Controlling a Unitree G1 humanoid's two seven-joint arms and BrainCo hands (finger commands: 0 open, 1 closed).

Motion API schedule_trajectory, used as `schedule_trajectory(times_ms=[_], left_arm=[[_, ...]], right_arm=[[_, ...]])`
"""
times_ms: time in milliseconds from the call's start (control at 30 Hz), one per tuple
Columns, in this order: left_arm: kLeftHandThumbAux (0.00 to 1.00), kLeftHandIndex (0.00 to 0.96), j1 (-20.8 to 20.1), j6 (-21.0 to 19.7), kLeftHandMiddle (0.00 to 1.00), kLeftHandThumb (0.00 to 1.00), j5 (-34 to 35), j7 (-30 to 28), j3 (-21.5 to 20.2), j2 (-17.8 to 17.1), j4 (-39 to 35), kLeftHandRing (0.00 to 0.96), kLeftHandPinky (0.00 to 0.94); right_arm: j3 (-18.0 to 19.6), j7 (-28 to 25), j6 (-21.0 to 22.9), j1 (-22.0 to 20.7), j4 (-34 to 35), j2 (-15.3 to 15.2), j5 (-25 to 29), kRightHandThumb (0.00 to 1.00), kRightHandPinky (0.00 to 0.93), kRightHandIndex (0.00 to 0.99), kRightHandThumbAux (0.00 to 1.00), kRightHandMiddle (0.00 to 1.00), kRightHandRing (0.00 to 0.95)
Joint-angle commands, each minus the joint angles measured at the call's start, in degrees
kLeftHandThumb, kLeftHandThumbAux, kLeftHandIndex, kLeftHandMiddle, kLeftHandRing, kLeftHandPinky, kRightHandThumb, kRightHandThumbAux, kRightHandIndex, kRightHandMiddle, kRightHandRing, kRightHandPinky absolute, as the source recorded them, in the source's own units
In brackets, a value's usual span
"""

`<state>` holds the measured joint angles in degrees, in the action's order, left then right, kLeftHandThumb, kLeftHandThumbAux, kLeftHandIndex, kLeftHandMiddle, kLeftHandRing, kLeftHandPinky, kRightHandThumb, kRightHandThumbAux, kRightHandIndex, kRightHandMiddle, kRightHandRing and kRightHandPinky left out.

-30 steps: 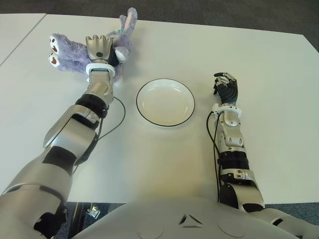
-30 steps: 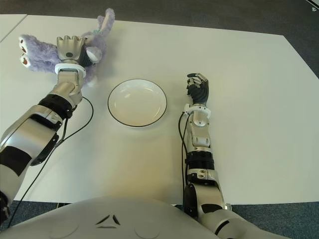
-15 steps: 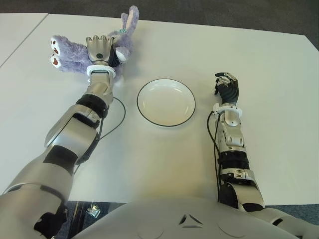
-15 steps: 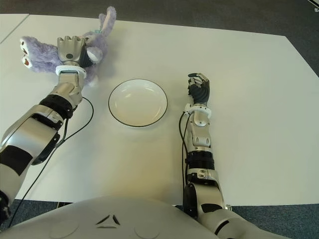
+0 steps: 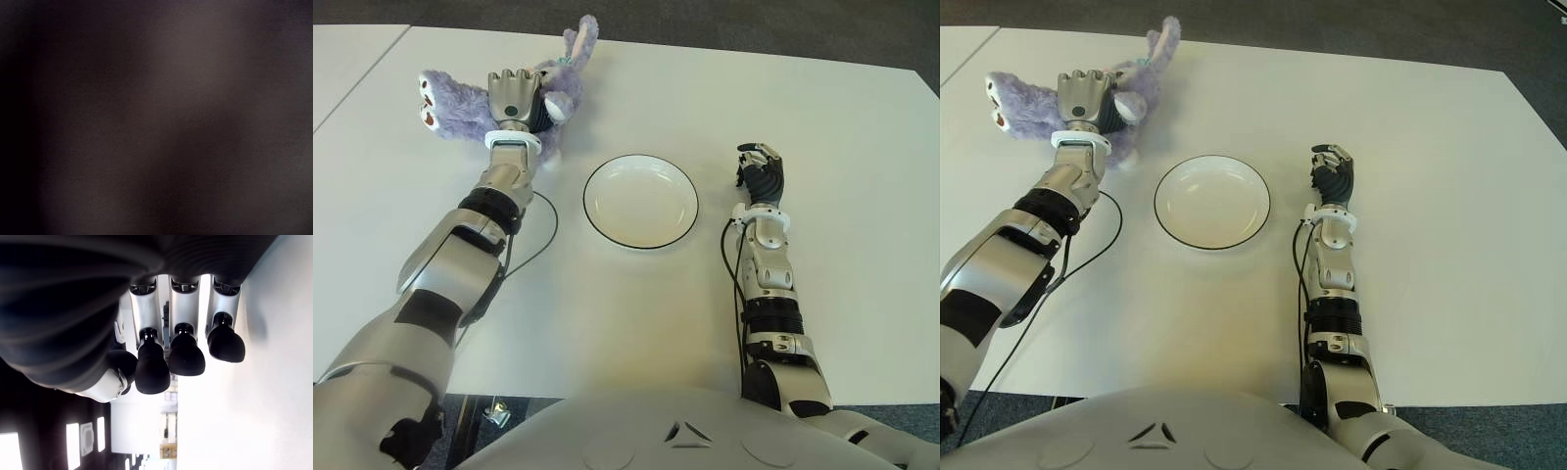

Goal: Put the doll into the plate.

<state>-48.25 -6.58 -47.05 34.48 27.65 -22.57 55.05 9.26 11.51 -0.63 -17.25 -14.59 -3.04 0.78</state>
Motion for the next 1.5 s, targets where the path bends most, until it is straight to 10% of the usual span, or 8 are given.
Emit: schedule_trajectory(times_ms=[33,333,1500], left_arm=[[0.696,0.444,2.28,7.02,0.882,0.716,0.76,3.24,-0.39,-1.84,-2.99,0.889,0.926],[0.697,0.445,1.57,16.02,0.889,0.718,-0.83,7.73,-0.39,-5.11,-5.4,0.894,0.924],[0.704,0.443,-0.92,25.27,0.907,0.71,-5.03,14.64,-2.59,-9.95,-14.84,0.907,0.907]], right_arm=[[0.11,-0.11,1.45,1.78,-1.34,0.69,0.31,0.716,0.775,0.441,0.715,0.796,0.789],[0.29,-0.31,1.02,1.37,-2.07,0.61,0.43,0.715,0.775,0.441,0.715,0.796,0.79],[0.61,-0.8,-0.02,1.01,-3.28,0.89,0.55,0.715,0.759,0.441,0.715,0.788,0.784]])
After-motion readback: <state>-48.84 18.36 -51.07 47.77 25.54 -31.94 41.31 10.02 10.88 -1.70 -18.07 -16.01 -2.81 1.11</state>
